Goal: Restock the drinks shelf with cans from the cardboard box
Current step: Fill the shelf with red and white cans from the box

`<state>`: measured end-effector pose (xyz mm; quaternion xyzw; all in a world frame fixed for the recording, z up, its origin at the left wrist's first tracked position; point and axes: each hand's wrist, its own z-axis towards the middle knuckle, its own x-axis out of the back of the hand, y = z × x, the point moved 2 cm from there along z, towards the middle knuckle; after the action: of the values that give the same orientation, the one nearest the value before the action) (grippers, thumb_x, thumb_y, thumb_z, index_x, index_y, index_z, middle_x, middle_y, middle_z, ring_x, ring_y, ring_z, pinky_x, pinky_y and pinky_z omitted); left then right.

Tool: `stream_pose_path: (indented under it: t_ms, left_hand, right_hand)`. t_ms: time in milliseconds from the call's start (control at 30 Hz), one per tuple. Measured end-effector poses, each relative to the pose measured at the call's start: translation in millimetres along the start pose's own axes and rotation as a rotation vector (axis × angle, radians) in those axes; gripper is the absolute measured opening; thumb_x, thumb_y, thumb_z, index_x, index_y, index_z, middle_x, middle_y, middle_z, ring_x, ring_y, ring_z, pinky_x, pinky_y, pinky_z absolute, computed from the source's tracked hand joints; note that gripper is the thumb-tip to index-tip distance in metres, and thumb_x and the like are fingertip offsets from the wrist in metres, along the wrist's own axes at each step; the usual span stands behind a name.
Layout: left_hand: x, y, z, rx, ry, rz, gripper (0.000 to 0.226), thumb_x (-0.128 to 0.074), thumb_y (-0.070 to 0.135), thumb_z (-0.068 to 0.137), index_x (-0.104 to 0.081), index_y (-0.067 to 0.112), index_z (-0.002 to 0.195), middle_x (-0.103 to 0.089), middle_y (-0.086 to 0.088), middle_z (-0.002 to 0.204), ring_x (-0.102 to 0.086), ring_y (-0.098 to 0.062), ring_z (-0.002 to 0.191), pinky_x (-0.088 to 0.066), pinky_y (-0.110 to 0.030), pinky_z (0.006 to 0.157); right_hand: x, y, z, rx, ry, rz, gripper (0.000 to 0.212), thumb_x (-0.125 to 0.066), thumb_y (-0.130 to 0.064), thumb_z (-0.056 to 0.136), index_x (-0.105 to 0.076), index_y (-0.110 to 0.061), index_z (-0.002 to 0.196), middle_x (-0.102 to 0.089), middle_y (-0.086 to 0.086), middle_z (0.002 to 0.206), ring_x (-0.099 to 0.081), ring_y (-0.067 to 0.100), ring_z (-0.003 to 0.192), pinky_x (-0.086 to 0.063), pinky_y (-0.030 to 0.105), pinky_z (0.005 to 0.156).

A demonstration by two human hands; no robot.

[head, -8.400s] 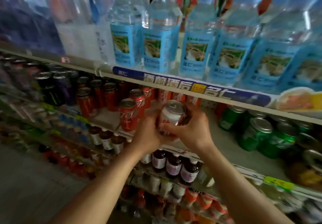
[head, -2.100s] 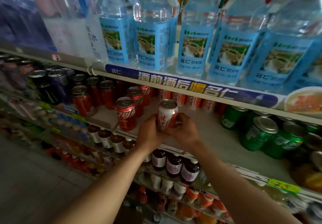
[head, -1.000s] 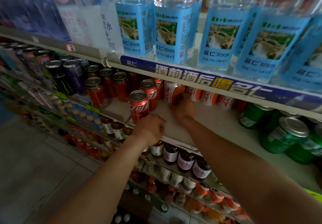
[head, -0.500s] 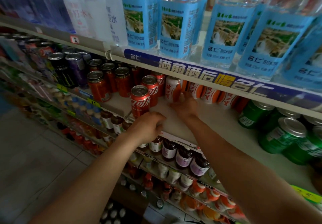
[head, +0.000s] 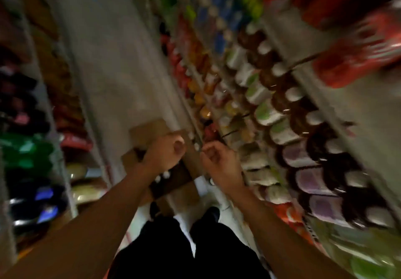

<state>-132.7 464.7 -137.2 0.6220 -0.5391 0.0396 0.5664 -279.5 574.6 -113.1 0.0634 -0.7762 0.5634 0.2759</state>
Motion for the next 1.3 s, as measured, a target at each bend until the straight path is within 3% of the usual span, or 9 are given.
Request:
stream_pose_path:
  t_ms: [167,267,333,500,733,900,1033,1200,1300]
  left_hand:
    - [-88.1,-173.4,-11.0,0.435,-0.047,-0.162,0.048,-0.046,0.044,0.077,-0.07,0.004,0.089,-0.068,-0.025,0.1,-0.063,-0.038,0.104,-0.042,-0.032,0.083]
    - [-134.7,-252.0,-2.7,0.553,-0.067,-0.152,0.035,-0.06,0.033,0.084,-0.07,0.008,0.105,-0.069,-0.016,0.112,-0.062,-0.03,0.112,-0.042,-0.03,0.089]
    - [-163.5,-294.1,12.3,0.569,-0.048,-0.15,0.025,-0.062,0.028,0.085,-0.07,0.013,0.103,-0.07,-0.011,0.106,-0.063,-0.026,0.107,-0.041,-0.025,0.082]
    - [-241.4,-397.0,55.9,0.601,0.024,-0.226,0.012,-0.064,0.025,0.087,-0.067,0.022,0.098,-0.07,0.003,0.093,-0.065,-0.019,0.096,-0.048,-0.026,0.084]
    - [-286.3,-456.5,73.0,0.484,0.134,-0.262,0.008,-0.062,0.027,0.086,-0.064,0.026,0.094,-0.069,0.01,0.089,-0.064,-0.012,0.084,-0.052,-0.034,0.081]
    - [-289.1,-467.0,66.8,0.427,0.122,-0.325,0.013,-0.066,0.025,0.086,-0.065,0.027,0.099,-0.068,0.011,0.092,-0.056,-0.005,0.07,-0.049,-0.026,0.074]
    - [-272.7,-441.7,64.3,0.483,0.012,-0.327,0.035,-0.075,0.024,0.081,-0.061,0.026,0.113,-0.064,0.007,0.107,-0.062,-0.01,0.085,-0.051,-0.029,0.083]
    - [-207.1,-355.9,79.4,0.326,-0.103,-0.296,0.092,-0.088,0.038,0.055,-0.045,0.024,0.135,-0.053,0.0,0.134,-0.052,-0.016,0.121,-0.045,-0.039,0.103]
    - [-135.8,-266.9,79.4,0.191,-0.167,-0.271,0.103,-0.094,0.035,0.051,-0.043,0.021,0.139,-0.052,0.005,0.13,-0.051,-0.011,0.118,-0.042,-0.024,0.099]
  right_hand:
    - [-140.6,157.4,31.6,-0.297,-0.247,-0.131,0.013,-0.052,-0.02,0.082,-0.058,-0.026,0.072,-0.054,-0.014,0.064,-0.05,-0.001,0.063,-0.039,0.007,0.059]
    - [-236.2,250.7,51.4,-0.41,-0.487,-0.251,0.017,-0.062,-0.006,0.086,-0.067,-0.009,0.103,-0.066,0.005,0.091,-0.058,0.018,0.083,-0.052,0.027,0.078]
    - [-280.1,293.5,72.0,-0.423,-0.522,-0.303,0.037,-0.074,-0.009,0.08,-0.064,-0.006,0.115,-0.067,0.013,0.107,-0.063,0.027,0.099,-0.049,0.036,0.093]
    - [-406.9,409.9,121.9,-0.362,-0.609,-0.361,0.076,-0.078,-0.01,0.075,-0.045,-0.013,0.144,-0.054,0.012,0.14,-0.049,0.027,0.132,-0.036,0.034,0.112]
    - [-499.9,526.4,163.6,-0.254,-0.573,-0.481,0.088,-0.08,-0.026,0.072,-0.037,-0.015,0.148,-0.039,0.017,0.15,-0.034,0.034,0.14,-0.026,0.046,0.116]
    - [-499.7,514.0,164.3,-0.144,-0.471,-0.476,0.059,-0.07,-0.019,0.082,-0.049,-0.012,0.137,-0.057,0.018,0.131,-0.053,0.034,0.121,-0.038,0.038,0.103]
    - [-435.1,455.5,152.7,-0.294,-0.407,-0.278,0.04,-0.081,-0.023,0.074,-0.064,-0.018,0.109,-0.072,0.004,0.104,-0.067,0.022,0.1,-0.049,0.029,0.086]
    - [-311.8,295.6,139.4,-0.37,-0.361,0.009,0.026,-0.083,-0.021,0.07,-0.067,-0.037,0.083,-0.072,-0.008,0.088,-0.074,0.017,0.082,-0.062,0.043,0.06]
    - [-225.0,175.0,135.6,-0.312,-0.305,0.108,0.023,-0.082,-0.014,0.075,-0.071,-0.03,0.087,-0.072,-0.005,0.082,-0.073,0.008,0.071,-0.059,0.028,0.052]
